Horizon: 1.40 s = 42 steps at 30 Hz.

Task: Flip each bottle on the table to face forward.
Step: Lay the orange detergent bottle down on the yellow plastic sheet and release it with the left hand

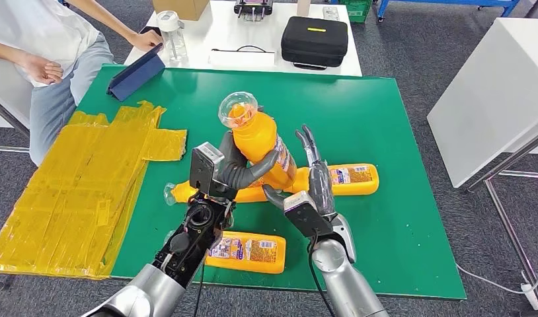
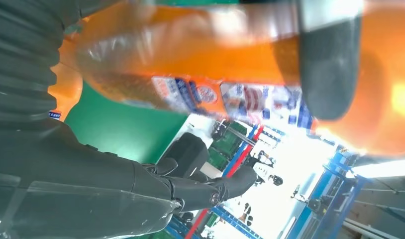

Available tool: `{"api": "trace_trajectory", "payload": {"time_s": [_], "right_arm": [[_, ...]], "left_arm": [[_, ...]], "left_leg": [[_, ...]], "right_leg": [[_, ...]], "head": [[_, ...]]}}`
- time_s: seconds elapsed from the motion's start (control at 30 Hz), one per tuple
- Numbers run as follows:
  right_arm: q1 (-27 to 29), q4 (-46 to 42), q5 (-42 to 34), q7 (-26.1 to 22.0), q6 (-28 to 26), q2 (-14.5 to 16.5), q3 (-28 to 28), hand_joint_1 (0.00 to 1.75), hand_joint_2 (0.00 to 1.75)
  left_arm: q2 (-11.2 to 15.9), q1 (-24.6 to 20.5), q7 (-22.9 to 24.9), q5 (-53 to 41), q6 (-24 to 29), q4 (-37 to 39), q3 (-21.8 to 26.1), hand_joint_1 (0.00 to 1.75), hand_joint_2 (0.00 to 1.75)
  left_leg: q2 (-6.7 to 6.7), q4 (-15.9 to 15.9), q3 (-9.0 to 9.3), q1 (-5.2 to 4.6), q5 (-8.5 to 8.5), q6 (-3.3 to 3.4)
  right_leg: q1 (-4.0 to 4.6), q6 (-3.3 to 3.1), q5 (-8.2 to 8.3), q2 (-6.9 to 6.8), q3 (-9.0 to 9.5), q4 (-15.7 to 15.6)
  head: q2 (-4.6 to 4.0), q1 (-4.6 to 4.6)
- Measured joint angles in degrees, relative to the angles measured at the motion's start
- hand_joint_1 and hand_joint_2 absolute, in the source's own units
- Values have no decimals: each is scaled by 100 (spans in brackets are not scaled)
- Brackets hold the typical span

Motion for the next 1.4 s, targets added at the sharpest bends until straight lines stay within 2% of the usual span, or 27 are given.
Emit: {"api": "trace_trajectory", "payload": {"time_s": [0.27, 0.5, 0.6, 0.7, 0.8, 0.83, 0.9, 0.97, 1.17, 1.27, 1.4], "right_arm": [[410, -835, -54, 8, 17, -163, -3, 0, 175], [524, -1149, -66, 2, 26, -228, -3, 0, 175], [595, -1280, -90, -51, 93, -231, 13, 0, 175], [704, -1492, -119, -121, 216, -233, 79, 0, 175], [800, -1688, -130, -163, 358, -232, 178, 0, 175], [818, -1734, -134, -169, 398, -232, 215, 0, 175], [843, -1793, -143, -185, 450, -230, 271, 0, 175], [859, -1828, -153, -226, 516, -228, 302, 0, 175], [928, -1999, -108, -291, 796, -225, 351, 0, 175], [1053, -2184, -70, -285, 847, -241, 349, 0, 175], [1256, -2369, -109, -269, 886, -322, 339, 0, 175]], "left_arm": [[183, -80, 28, 2, 242, 95, 360, 175, 175], [252, -82, 31, -52, 354, 114, 473, 175, 175], [258, -84, 67, -311, 854, 114, 511, 175, 175], [274, -149, 299, -1040, 2070, 126, 561, 175, 175], [324, -415, 906, -2377, 3550, 281, 562, 175, 175], [347, -537, 1129, -2794, 3871, 371, 559, 175, 175], [399, -752, 1563, -3533, 4174, 544, 549, 175, 175], [463, -892, 2120, -4415, 4240, 653, 527, 175, 175], [729, -1161, 4181, -7503, 4260, 981, 503, 175, 175], [914, -1262, 5004, -8118, 4204, 1184, 384, 175, 175], [1261, -1339, 5989, -8197, 3932, 1442, -127, 175, 175]], "left_leg": [[1, 0, -1, 0, 0, 0], [0, 0, -1, 0, 0, 0], [0, 0, -1, 0, 0, 0], [0, 0, -1, 0, 0, 0], [-1, 0, -2, 1, 1, 0], [-1, 0, -2, 2, 1, -1], [-1, 0, -2, 2, 1, -1], [0, 0, -1, 2, 1, -1], [1, 0, -1, 1, 2, 0], [1, 0, -1, 1, 2, 0], [6, -1, -1, 2, 0, -1]], "right_leg": [[0, 0, 0, 0, -1, 0], [0, 0, 0, 0, 0, 0], [0, 0, 0, 0, 0, 0], [0, 0, 0, 1, -2, 0], [3, 0, 0, -1, -3, 1], [4, 0, 0, -1, -2, 1], [5, -1, 0, 0, -1, 1], [4, -1, 1, 1, 0, 2], [2, -1, 1, 1, -1, 2], [2, 0, 0, 1, -2, 2], [3, -1, -1, 2, -3, 2]], "head": [[0, -1], [0, 0], [-1, 0], [-1, -1], [0, 0], [0, -1], [0, 1], [0, 1], [0, 1], [0, 1], [0, 1]]}}
